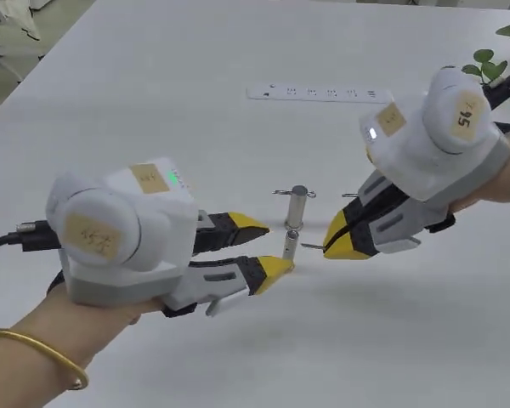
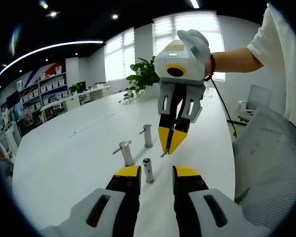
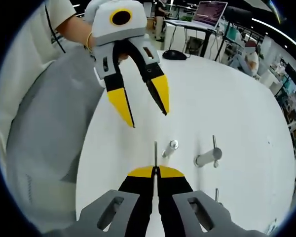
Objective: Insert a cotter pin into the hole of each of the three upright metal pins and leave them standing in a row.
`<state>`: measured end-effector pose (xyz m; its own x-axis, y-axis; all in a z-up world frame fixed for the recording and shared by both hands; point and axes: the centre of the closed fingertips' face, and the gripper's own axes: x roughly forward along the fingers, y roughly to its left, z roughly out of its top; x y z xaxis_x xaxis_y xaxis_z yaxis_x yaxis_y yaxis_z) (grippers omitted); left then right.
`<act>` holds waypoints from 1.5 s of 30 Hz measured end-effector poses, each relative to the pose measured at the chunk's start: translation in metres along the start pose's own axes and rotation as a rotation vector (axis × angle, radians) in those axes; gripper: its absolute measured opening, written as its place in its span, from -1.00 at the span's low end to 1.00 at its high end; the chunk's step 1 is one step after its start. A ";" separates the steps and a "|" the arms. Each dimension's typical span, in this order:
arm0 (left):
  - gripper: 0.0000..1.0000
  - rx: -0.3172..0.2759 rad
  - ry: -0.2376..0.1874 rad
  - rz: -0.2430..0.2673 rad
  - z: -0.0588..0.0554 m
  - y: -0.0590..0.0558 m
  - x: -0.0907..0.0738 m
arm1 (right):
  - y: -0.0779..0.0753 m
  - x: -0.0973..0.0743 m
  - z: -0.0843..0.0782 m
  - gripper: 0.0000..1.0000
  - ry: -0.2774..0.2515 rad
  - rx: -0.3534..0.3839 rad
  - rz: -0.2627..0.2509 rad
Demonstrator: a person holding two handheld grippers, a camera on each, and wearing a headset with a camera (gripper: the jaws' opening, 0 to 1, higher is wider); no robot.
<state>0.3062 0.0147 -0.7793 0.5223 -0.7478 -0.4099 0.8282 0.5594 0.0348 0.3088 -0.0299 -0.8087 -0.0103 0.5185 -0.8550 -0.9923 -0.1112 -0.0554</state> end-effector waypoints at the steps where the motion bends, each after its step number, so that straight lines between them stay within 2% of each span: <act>1: -0.51 -0.003 0.006 0.003 -0.002 0.001 0.001 | -0.001 0.000 -0.001 -0.96 0.001 0.005 0.000; 5: -0.51 -0.015 0.028 0.025 -0.008 0.006 0.008 | -0.004 0.002 -0.005 -0.96 0.019 0.019 -0.010; 13: -0.53 -0.036 0.052 0.047 -0.015 0.012 0.024 | -0.014 0.004 -0.012 -0.96 0.046 0.035 -0.040; 19: -0.57 -0.052 0.053 0.048 -0.016 0.012 0.033 | -0.020 0.009 -0.018 -0.95 0.078 0.036 -0.053; 29: -0.68 -0.108 0.067 0.051 -0.022 0.013 0.047 | -0.025 0.014 -0.017 -0.95 0.072 0.040 -0.047; 36: -0.77 -0.121 0.089 0.058 -0.027 0.013 0.051 | -0.024 0.016 -0.015 -0.95 0.073 0.027 -0.042; 45: -0.85 -0.123 0.083 0.054 -0.026 0.014 0.053 | -0.024 0.016 -0.013 -0.95 0.080 0.000 -0.040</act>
<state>0.3400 -0.0073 -0.8245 0.5431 -0.6860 -0.4842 0.7653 0.6416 -0.0507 0.3341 -0.0304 -0.8274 0.0397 0.4529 -0.8907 -0.9916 -0.0917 -0.0908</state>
